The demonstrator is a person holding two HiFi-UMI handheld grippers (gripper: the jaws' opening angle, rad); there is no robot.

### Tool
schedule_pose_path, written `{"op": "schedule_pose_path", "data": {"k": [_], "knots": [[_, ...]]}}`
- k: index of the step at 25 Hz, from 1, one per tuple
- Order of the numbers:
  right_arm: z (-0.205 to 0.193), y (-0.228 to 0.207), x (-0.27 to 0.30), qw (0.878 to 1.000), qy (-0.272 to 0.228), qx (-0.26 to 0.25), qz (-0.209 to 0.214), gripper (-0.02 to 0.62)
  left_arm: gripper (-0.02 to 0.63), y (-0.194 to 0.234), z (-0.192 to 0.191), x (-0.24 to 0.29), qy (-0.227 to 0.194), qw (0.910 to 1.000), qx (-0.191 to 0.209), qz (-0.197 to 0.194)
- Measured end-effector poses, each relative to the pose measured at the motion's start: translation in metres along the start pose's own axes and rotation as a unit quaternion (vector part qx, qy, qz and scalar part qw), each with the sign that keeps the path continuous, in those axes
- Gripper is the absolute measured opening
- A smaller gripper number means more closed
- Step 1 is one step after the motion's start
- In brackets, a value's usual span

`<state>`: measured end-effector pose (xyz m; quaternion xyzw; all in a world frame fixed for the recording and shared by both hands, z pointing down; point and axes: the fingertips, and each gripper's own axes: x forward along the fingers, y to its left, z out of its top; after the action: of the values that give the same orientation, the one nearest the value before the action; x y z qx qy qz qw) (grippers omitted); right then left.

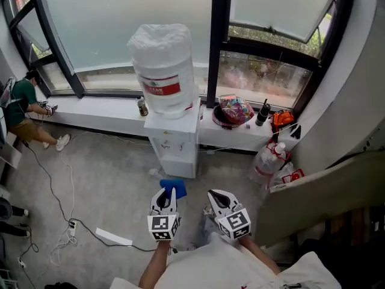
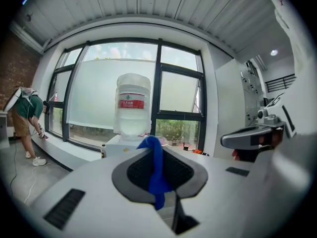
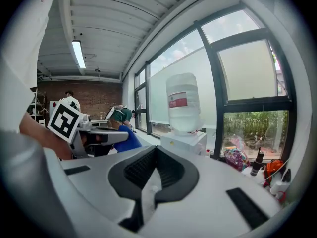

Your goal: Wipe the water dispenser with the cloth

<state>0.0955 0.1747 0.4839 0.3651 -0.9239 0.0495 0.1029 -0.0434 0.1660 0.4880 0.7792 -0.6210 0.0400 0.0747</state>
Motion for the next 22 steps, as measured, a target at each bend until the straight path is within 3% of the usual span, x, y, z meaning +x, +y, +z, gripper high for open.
{"op": "schedule_pose_path", "data": {"k": [8, 22], "knots": [[-0.013, 0.057, -0.045, 1.000, -0.006, -0.007, -0.008, 0.014, 0.051, -0.020, -0.031, -0.078, 0.011, 0.9999, -0.010, 0.003], [-0.015, 0.075, -0.059, 0.999, -0.007, -0.022, -0.022, 0.014, 0.051, -0.028, -0.035, -0.102, 0.009, 0.9999, -0.005, -0.009]]}}
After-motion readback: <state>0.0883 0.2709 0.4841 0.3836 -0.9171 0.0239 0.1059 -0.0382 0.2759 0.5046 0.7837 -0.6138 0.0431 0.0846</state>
